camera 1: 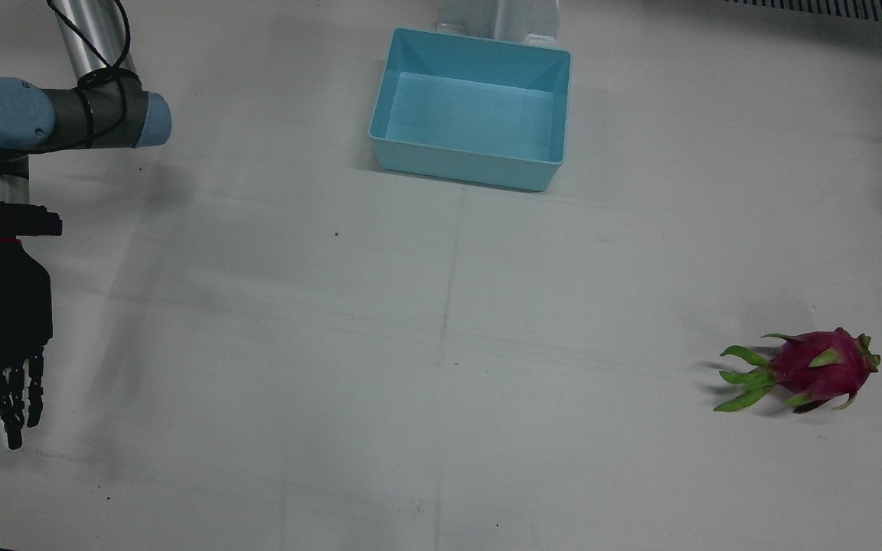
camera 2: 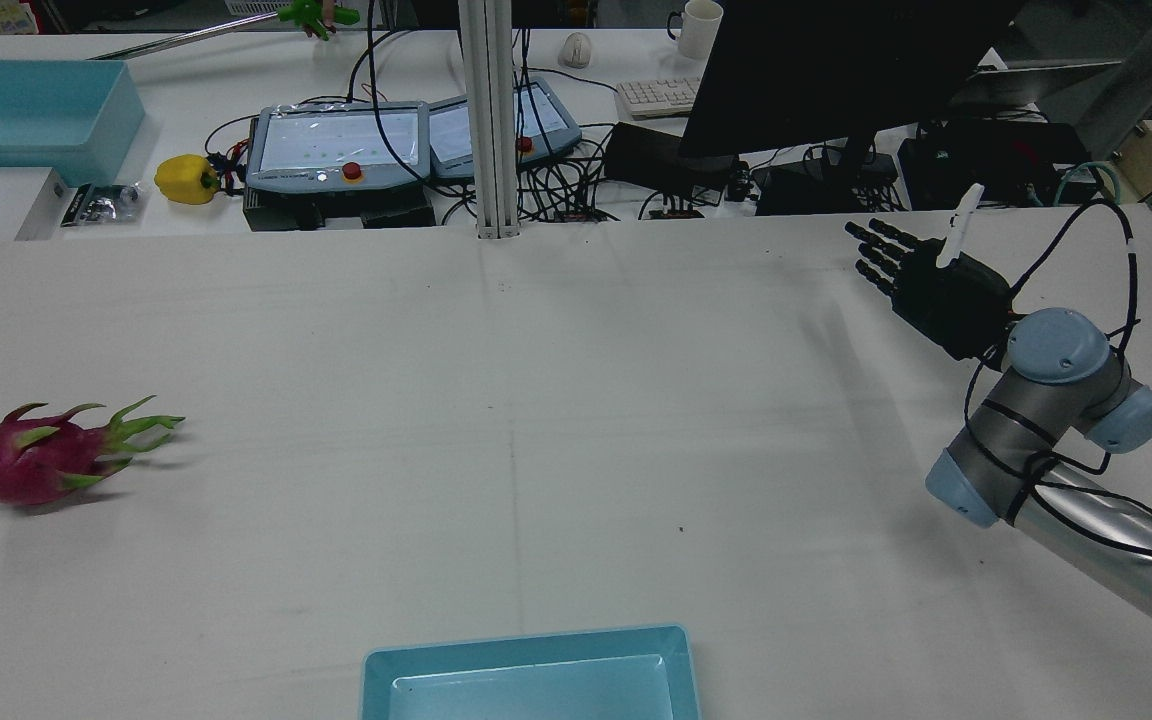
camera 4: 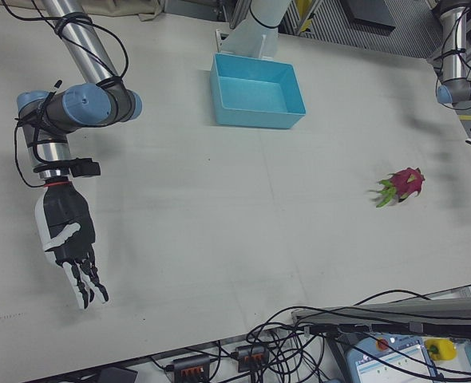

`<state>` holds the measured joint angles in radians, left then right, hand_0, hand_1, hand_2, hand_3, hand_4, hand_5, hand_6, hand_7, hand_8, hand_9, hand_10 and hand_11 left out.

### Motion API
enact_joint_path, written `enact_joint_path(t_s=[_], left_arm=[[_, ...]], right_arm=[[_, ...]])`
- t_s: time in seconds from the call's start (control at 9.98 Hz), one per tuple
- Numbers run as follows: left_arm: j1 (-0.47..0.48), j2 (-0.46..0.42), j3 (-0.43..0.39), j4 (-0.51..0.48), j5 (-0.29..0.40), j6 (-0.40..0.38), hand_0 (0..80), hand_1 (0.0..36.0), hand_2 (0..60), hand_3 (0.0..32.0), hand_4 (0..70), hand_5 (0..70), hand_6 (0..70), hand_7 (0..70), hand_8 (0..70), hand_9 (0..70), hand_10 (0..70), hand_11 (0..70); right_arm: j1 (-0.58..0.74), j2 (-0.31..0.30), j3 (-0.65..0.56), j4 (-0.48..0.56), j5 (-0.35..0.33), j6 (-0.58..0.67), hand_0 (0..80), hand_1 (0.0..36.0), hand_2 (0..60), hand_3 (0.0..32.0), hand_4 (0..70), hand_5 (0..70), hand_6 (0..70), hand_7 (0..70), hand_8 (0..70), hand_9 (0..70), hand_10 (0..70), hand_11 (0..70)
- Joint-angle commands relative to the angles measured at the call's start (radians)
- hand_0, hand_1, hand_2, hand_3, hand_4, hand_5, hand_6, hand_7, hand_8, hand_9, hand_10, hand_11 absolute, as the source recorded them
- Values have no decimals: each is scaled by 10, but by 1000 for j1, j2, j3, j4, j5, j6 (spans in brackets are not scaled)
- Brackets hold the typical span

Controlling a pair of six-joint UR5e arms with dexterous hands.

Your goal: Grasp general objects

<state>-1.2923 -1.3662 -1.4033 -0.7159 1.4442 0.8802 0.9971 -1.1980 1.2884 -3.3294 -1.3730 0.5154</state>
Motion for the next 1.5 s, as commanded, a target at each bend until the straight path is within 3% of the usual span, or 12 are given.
enact_joint_path(t_s=[0.0,0.6,1.2,1.4], left_arm=[[1,-1,-2,-4,1,-3,529,141,0,178,35,0,0,0,0,0,0,4],[-1,4,9,-4,-1,-3,524,130,0,180,31,0,0,0,0,0,0,2],[-5,13,-26,-2,1,-50,537,179,29,200,30,0,0,0,0,0,0,0],[-4,10,-23,13,1,-47,532,158,2,190,45,0,0,0,0,0,0,0]], right_arm=[[0,0,-1,-1,0,0,0,0,0,0,0,0,0,0,0,0,0,0],[0,0,0,-1,0,0,0,0,0,0,0,0,0,0,0,0,0,0],[0,0,0,-1,0,0,0,0,0,0,0,0,0,0,0,0,0,0],[0,0,0,-1,0,0,0,0,0,0,0,0,0,0,0,0,0,0]])
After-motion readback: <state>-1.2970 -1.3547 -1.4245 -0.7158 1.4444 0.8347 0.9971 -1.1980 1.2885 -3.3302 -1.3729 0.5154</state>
